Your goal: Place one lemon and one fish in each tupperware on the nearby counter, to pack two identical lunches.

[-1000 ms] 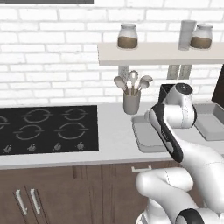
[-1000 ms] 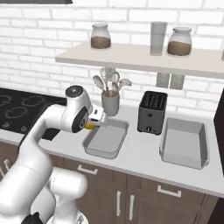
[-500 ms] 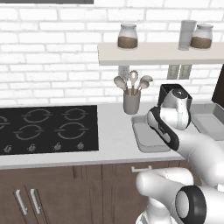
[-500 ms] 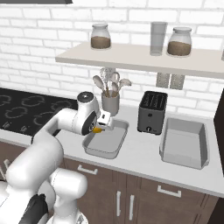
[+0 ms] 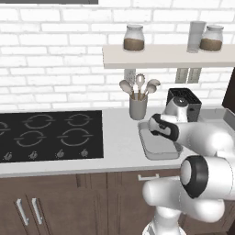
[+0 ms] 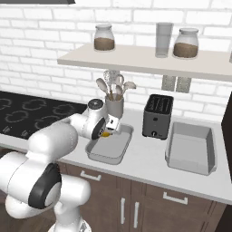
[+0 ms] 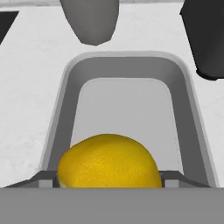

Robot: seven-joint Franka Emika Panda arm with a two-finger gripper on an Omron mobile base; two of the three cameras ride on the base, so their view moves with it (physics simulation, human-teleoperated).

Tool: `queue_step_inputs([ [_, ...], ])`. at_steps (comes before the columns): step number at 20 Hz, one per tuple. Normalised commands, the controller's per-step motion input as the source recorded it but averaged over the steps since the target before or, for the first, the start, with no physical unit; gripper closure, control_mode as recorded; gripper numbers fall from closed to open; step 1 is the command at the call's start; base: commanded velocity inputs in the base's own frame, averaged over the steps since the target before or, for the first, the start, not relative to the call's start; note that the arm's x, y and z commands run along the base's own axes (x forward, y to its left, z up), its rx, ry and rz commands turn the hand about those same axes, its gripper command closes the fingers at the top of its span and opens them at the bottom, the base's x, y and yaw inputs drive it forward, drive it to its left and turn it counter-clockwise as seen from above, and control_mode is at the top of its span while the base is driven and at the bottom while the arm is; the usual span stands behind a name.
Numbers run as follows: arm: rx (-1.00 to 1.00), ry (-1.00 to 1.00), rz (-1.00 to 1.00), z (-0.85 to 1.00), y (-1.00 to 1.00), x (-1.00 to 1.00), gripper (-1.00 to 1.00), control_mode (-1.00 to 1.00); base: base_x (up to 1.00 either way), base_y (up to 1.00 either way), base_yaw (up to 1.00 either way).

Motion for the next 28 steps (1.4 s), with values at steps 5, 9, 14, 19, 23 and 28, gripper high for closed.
queue_step_inputs([
  [5, 0.0, 0.0, 0.0, -0.36, -0.18, 0.36, 1.0, -1.0, 0.0, 0.0, 0.0],
  [9, 0.0, 0.0, 0.0, -0.38, -0.06, 0.39, 1.0, -1.0, 0.0, 0.0, 0.0],
  [14, 0.0, 0.0, 0.0, -0.2, 0.0, 0.41, -1.0, -1.0, 0.0, 0.0, 0.0],
  [19, 0.0, 0.0, 0.0, 0.0, 0.0, 0.19, -1.0, -1.0, 0.0, 0.0, 0.0],
  [23, 0.0, 0.0, 0.0, 0.19, 0.0, -0.05, -1.0, -1.0, 0.0, 0.0, 0.0],
  [28, 0.0, -0.04, 0.0, 0.68, 0.0, -0.57, -1.0, -1.0, 0.0, 0.0, 0.0],
])
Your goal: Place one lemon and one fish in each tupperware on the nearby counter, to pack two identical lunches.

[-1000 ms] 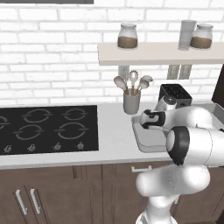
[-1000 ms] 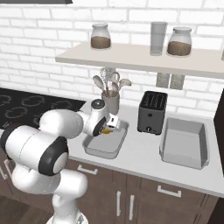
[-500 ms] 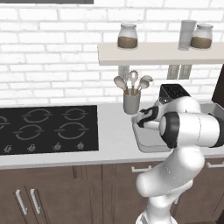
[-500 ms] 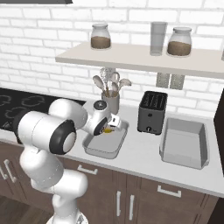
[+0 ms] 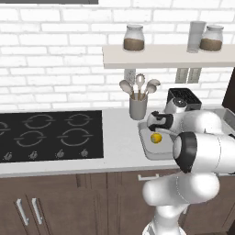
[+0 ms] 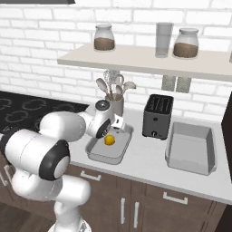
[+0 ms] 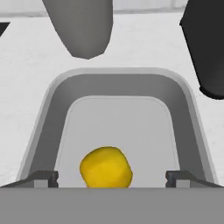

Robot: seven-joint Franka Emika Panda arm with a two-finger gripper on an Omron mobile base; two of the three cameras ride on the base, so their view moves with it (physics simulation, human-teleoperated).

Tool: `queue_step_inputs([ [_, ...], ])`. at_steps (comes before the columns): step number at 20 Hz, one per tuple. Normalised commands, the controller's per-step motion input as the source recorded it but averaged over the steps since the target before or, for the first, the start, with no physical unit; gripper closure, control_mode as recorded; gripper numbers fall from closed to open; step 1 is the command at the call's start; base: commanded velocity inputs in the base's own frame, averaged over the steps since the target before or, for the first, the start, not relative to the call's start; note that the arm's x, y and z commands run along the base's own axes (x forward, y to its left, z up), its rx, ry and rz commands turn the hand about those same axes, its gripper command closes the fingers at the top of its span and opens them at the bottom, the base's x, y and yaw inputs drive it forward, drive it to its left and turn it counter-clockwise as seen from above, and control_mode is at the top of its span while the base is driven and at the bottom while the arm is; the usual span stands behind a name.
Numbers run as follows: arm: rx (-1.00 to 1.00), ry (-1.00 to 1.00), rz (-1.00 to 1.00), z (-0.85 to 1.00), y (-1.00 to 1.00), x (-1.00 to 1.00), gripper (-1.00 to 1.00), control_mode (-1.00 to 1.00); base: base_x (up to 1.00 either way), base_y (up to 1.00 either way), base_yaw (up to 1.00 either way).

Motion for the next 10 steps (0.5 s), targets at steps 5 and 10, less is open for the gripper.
queue_step_inputs([
  [5, 0.0, -0.08, 0.03, 0.69, 0.08, -1.0, -1.0, -1.0, 0.0, 0.0, 0.0],
  [10, -0.01, -0.05, 0.07, 0.48, 0.26, -0.92, -1.0, -1.0, 0.0, 0.0, 0.0],
])
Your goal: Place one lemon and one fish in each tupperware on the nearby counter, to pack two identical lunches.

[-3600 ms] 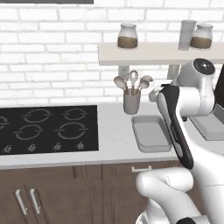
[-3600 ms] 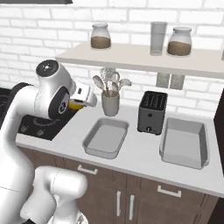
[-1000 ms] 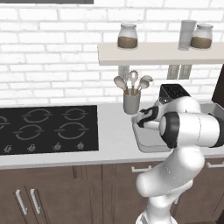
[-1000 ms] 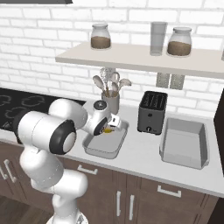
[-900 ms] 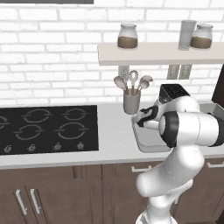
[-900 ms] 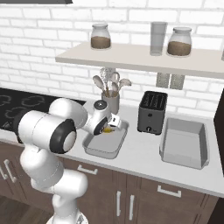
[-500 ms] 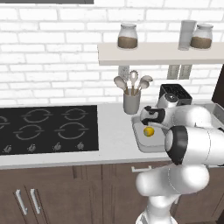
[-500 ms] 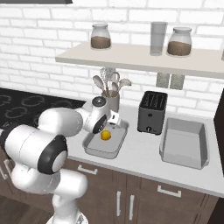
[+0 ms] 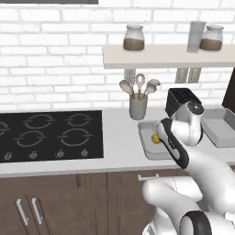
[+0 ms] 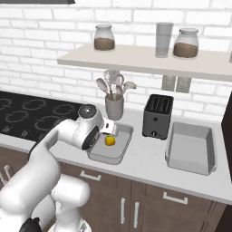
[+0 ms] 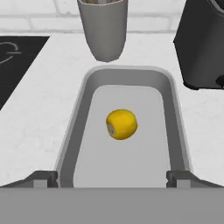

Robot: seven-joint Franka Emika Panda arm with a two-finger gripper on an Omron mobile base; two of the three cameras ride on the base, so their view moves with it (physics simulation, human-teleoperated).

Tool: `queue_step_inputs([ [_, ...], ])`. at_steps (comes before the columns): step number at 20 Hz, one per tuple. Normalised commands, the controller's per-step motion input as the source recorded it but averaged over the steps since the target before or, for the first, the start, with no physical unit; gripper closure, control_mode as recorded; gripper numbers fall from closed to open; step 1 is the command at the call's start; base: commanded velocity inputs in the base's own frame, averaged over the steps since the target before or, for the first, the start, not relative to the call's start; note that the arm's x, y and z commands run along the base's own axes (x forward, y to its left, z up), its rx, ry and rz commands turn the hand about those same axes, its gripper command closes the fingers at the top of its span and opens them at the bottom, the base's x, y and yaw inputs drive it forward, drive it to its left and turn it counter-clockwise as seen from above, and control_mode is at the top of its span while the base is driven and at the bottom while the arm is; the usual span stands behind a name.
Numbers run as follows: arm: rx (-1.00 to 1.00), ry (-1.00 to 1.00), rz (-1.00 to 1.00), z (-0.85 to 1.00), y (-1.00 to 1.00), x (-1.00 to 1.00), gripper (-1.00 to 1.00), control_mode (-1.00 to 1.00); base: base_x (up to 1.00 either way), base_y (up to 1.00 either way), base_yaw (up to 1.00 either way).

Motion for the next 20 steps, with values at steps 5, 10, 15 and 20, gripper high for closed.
queue_step_inputs([
  [5, -0.05, -0.04, 0.06, 0.41, 0.35, -0.75, -1.0, -1.0, 0.0, 0.0, 0.0],
  [10, -0.03, -0.02, 0.02, 0.32, 0.21, -0.8, -1.0, -1.0, 0.0, 0.0, 0.0],
  [15, -0.06, -0.06, 0.0, 0.13, 0.17, -1.0, -1.0, -1.0, 0.0, 0.0, 0.0],
  [20, -0.02, -0.03, 0.0, 0.05, 0.14, -1.0, -1.0, -1.0, 0.0, 0.0, 0.0],
])
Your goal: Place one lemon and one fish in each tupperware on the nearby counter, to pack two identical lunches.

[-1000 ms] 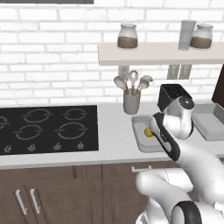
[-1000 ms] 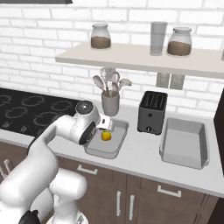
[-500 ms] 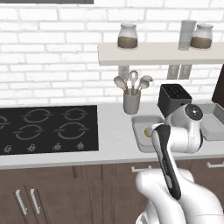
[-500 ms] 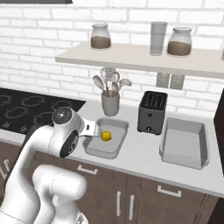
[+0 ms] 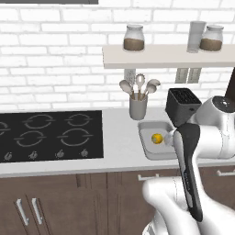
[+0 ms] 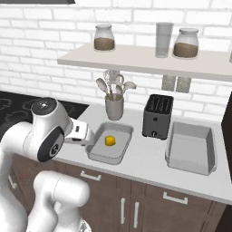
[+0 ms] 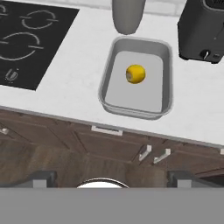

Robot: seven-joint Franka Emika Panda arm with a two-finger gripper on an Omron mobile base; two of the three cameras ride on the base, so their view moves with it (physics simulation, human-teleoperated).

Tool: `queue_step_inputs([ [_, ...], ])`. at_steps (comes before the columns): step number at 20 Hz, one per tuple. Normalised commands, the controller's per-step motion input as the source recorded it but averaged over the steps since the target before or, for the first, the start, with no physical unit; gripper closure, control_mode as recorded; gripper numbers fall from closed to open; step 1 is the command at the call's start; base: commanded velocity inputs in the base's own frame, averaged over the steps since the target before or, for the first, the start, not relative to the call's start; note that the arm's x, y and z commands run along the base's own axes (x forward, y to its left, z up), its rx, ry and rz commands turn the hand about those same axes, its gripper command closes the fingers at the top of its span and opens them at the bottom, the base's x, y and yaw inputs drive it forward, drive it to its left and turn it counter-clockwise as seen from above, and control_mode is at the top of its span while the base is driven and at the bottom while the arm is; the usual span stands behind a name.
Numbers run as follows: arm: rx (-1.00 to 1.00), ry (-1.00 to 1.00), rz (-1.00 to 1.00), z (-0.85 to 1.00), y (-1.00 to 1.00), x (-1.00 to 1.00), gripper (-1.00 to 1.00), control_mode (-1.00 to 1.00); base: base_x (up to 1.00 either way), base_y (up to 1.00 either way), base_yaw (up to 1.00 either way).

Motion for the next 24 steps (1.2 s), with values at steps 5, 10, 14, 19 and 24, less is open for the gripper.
queue_step_inputs([
  [5, 0.0, 0.0, 0.0, 0.0, 0.0, 0.0, -1.0, 1.0, -1.0, 0.04, 0.0],
  [10, 0.0, 0.0, 0.0, 0.0, 0.0, 0.0, -1.0, 1.0, -0.88, -0.81, -0.17],
  [14, 0.0, 0.0, 0.0, 0.0, 0.0, 0.0, -1.0, 1.0, -0.55, -1.0, -0.26],
  [19, 0.0, 0.0, 0.0, 0.0, 0.0, 0.0, -1.0, 1.0, -0.9, -0.9, -0.15],
  [24, 0.0, 0.0, 0.0, 0.0, 0.0, 0.0, -1.0, 1.0, -0.99, -0.71, -0.1],
])
